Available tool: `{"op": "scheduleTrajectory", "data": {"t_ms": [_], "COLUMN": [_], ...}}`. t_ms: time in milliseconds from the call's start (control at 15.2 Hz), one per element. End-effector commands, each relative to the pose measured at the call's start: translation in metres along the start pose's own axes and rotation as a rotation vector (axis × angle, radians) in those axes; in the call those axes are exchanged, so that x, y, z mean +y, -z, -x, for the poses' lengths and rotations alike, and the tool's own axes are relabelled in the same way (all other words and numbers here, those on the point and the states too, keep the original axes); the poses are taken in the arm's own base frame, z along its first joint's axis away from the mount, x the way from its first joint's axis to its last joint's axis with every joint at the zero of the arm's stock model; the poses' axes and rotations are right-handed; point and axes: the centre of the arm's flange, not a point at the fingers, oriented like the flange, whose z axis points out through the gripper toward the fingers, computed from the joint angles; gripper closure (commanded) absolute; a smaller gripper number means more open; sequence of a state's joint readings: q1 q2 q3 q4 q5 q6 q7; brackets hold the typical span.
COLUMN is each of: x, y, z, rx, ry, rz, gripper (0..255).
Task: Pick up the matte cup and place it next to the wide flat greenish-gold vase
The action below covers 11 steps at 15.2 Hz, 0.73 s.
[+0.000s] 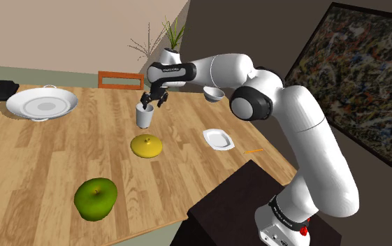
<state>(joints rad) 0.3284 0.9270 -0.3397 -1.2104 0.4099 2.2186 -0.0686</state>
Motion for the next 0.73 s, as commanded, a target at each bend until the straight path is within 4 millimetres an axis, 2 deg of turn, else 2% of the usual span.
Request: {"op": "scheduleTrajectory", "data": {"t_ms": [0,132,660], "x": [-0.001,-0.001,-0.001], "y": [0.02,0.044,0.044], "z": [-0.001,-0.001,-0.001], "rx": [0.001,0.001,0.001], "ry": [0.0,0.0,0.0], "rz": [0.0,0.0,0.0], "gripper": [0,0,0]}}
